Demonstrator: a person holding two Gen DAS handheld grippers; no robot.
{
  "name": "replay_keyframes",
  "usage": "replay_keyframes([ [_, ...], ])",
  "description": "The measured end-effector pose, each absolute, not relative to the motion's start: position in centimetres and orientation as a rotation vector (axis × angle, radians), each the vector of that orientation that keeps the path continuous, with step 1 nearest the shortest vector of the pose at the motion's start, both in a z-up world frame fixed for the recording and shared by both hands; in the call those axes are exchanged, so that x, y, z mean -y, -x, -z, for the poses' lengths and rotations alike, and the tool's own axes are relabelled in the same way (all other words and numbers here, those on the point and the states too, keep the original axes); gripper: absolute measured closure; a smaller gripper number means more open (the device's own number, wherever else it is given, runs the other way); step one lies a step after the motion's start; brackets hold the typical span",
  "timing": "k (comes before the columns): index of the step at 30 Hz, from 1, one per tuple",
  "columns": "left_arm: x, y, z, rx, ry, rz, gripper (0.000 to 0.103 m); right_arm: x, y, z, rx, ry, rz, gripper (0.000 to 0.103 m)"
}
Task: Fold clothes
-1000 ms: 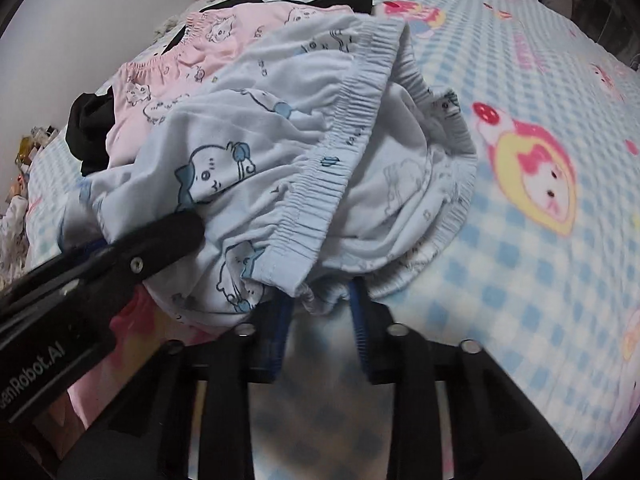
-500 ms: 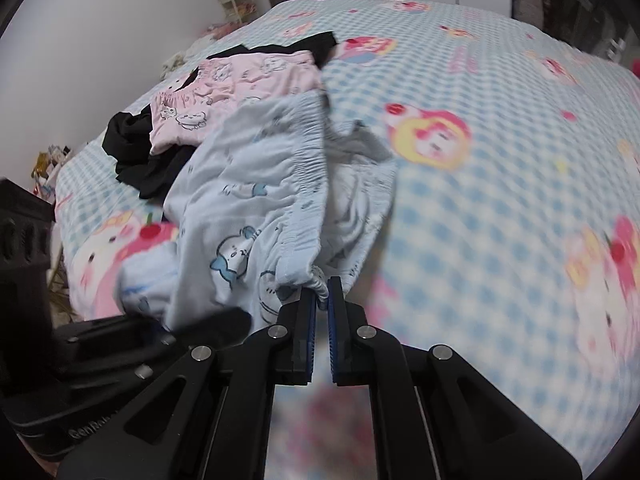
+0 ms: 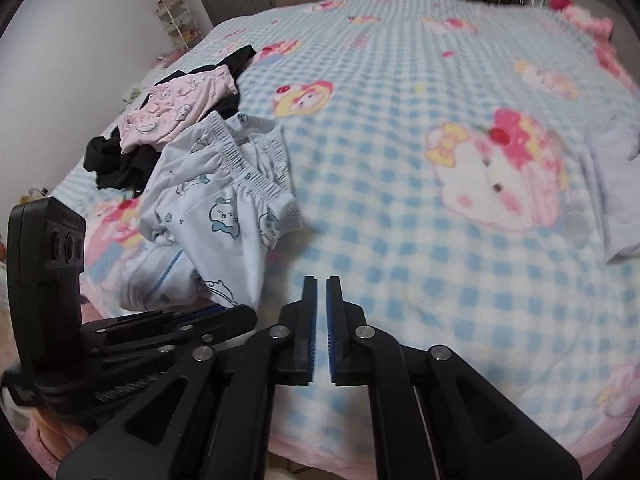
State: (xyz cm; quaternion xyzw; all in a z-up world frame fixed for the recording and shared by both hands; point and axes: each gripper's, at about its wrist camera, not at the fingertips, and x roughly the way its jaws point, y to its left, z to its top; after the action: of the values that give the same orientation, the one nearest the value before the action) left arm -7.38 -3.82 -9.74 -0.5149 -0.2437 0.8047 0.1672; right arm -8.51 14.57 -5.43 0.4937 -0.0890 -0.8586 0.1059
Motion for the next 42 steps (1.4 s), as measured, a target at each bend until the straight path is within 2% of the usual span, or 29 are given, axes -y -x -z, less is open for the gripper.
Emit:
replay_keyframes([
  [1,4.8,6.8,9.1,0.711,1.438,-2.328,0.064,-14.5,9.0,5.9,0.322,-1.466,2.494,0.079],
  [2,5.8,6.2,8.6,0.729,1.411,-2.364,0.059,-14.3,9.4,6.3,0.382,-1.479,2.458,0.069],
  [3,6.6,5.7,8.2,0.747,1.387,-2.395,0.058,-13.7,9.7,6.7,0.435,-1.492,2.456,0.055],
  [4,7.6,5.4,7.9,0.765,1.369,-2.424,0.058,-13.0,10.3,7.0,0.463,-1.488,2.432,0.047],
  [7,9.8,5.7,7.9,0.779,1.376,-2.501,0.058,-11.1,11.7,8.0,0.463,-1.513,2.387,0.030],
  [9,11.2,6.1,8.6,0.810,1.407,-2.532,0.058,-9.6,12.7,8.9,0.452,-1.523,2.342,0.030],
  [11,12.5,5.6,8.6,0.869,1.371,-2.575,0.058,-8.6,13.3,9.9,0.480,-1.525,2.286,0.031],
  [12,13.0,5.4,8.5,0.890,1.344,-2.591,0.058,-8.3,13.4,10.3,0.476,-1.529,2.265,0.044],
  [13,13.3,5.3,8.4,0.904,1.325,-2.596,0.058,-8.0,13.4,10.4,0.462,-1.518,2.269,0.070],
  [15,13.6,5.2,8.1,0.908,1.306,-2.625,0.058,-7.6,13.4,10.5,0.367,-1.512,2.315,0.089],
  [17,14.1,5.0,7.7,0.891,1.278,-2.686,0.058,-8.1,13.4,10.3,0.281,-1.515,2.407,0.095],
  [19,14.3,5.9,7.7,0.841,1.313,-2.718,0.051,-9.0,13.3,10.0,0.244,-1.506,2.468,0.097],
  [20,14.0,6.9,8.3,0.796,1.363,-2.687,0.034,-9.7,13.3,9.9,0.263,-1.501,2.463,0.097],
  [21,13.7,8.1,9.1,0.753,1.419,-2.641,0.025,-10.3,13.3,10.0,0.315,-1.509,2.427,0.097],
  [22,13.2,9.4,10.5,0.724,1.494,-2.562,0.025,-10.9,13.3,10.2,0.375,-1.524,2.371,0.094],
  [23,12.8,10.1,11.4,0.717,1.546,-2.515,0.030,-11.2,13.2,10.6,0.450,-1.532,2.303,0.093],
  [24,12.4,10.0,11.8,0.717,1.547,-2.497,0.046,-11.4,13.0,11.0,0.524,-1.538,2.233,0.084],
  [25,12.0,10.0,12.1,0.716,1.549,-2.479,0.053,-11.3,12.9,11.2,0.560,-1.538,2.196,0.063],
  [26,11.6,9.9,12.3,0.715,1.545,-2.469,0.060,-10.7,12.7,11.4,0.543,-1.542,2.198,0.051],
  [27,11.3,9.4,12.2,0.714,1.526,-2.480,0.063,-10.1,12.6,11.5,0.520,-1.548,2.203,0.035],
  [29,11.4,8.6,12.3,0.753,1.511,-2.467,0.075,-8.9,12.9,12.0,0.480,-1.535,2.194,0.034],
  [30,11.6,8.2,12.4,0.785,1.510,-2.449,0.080,-8.3,13.2,12.3,0.473,-1.530,2.179,0.034],
  [32,11.8,7.5,12.6,0.840,1.510,-2.416,0.080,-7.8,13.8,12.9,0.504,-1.523,2.152,0.050],
  [33,11.7,7.2,12.6,0.836,1.515,-2.408,0.081,-7.7,14.1,13.1,0.520,-1.516,2.145,0.067],
  [37,9.8,6.6,12.4,0.788,1.514,-2.352,0.081,-8.0,13.6,12.5,0.453,-1.491,2.225,0.092],
  [40,7.3,6.6,12.5,0.782,1.512,-2.263,0.081,-8.7,12.8,11.6,0.371,-1.490,2.331,0.096],
  [42,4.6,6.7,12.4,0.747,1.503,-2.204,0.082,-10.2,12.1,10.9,0.382,-1.479,2.390,0.097],
])
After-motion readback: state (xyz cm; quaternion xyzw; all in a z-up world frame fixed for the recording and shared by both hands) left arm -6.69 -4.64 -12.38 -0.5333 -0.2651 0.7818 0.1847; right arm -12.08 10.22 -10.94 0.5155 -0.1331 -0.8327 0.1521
